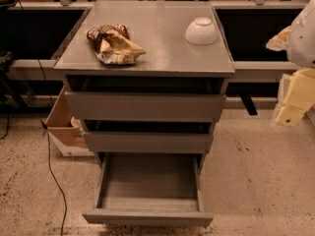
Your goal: Close bottom drawer
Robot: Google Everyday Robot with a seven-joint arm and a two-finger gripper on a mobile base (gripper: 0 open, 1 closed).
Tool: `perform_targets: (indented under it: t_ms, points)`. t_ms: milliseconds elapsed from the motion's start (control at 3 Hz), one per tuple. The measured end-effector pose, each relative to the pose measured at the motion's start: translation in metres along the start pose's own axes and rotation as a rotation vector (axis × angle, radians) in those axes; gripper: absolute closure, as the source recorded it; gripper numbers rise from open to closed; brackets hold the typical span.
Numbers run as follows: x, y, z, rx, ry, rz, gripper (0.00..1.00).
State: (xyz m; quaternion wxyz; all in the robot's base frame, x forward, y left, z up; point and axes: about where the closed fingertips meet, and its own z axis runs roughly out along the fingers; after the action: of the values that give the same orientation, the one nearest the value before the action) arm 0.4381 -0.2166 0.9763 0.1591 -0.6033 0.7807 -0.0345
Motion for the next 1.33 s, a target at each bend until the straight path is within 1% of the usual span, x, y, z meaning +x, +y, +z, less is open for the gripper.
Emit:
perform_targets:
  t_ms: [333,667,1000,1333]
  points:
    - [0.001,0.0,0.002,0.002,0.0,0.0,0.0]
    - [0.01,-0.005,0.043,0.024,-0.003,-0.006,0.0]
    - [0.026,0.001,0.14,-0.01,0.026,-0.088,0.0]
    - [0.029,0.002,0.244,-0.041,0.027,-0.185,0.0]
